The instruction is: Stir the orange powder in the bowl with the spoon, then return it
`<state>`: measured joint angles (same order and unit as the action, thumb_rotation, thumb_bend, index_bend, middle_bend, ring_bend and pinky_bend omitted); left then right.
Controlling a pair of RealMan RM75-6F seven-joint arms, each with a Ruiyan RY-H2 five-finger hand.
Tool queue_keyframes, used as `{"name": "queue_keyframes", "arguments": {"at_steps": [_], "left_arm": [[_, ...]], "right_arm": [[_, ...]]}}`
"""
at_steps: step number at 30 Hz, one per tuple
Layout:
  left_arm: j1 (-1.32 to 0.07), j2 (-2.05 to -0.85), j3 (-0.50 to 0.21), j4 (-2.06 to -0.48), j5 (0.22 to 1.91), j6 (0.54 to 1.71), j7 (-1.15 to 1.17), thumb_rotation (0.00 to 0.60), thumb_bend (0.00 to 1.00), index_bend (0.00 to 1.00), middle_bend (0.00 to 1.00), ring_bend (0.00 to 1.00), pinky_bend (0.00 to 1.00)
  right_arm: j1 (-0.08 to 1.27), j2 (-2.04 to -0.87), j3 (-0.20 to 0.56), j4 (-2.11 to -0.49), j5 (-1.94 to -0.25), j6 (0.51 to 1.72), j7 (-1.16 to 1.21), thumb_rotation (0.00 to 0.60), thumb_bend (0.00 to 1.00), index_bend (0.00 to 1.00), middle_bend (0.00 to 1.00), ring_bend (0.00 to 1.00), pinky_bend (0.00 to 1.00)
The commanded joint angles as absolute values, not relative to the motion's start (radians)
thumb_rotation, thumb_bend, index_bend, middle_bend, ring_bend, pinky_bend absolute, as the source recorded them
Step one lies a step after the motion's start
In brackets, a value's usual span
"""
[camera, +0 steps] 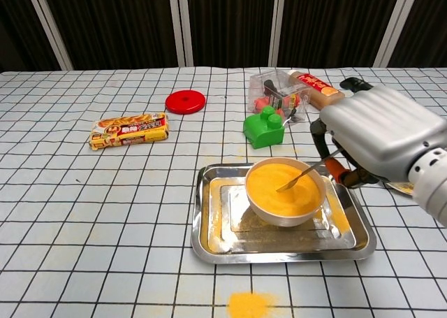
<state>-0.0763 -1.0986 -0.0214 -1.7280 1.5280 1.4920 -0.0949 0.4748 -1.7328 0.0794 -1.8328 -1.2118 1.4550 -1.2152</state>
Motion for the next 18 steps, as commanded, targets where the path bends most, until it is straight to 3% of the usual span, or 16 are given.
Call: {"name": "queue_keyframes", "arguments": {"at_steps": [1, 18], "left_arm": [[-0.076, -1.099, -0.021, -1.728, 1.528, 1.491, -0.095, 0.6, 0.0, 0.03, 0.0, 0.0, 0.0], [-0.078, -1.098, -0.023, -1.73, 1.523, 1.488, -0.095, 0.6, 0.0, 0.03, 0.0, 0.0, 0.0]], "right_arm": [[0.469, -1.72, 0.074, -1.843, -1.209, 1.459, -1.218, 0.6, 0.76, 0.91, 0.79, 0.42, 0.0], [0.486, -1.722, 0.121, -1.84, -1.23, 1.448, -1.156, 0.6, 0.76, 0.91, 0.79, 0.42, 0.0]]}}
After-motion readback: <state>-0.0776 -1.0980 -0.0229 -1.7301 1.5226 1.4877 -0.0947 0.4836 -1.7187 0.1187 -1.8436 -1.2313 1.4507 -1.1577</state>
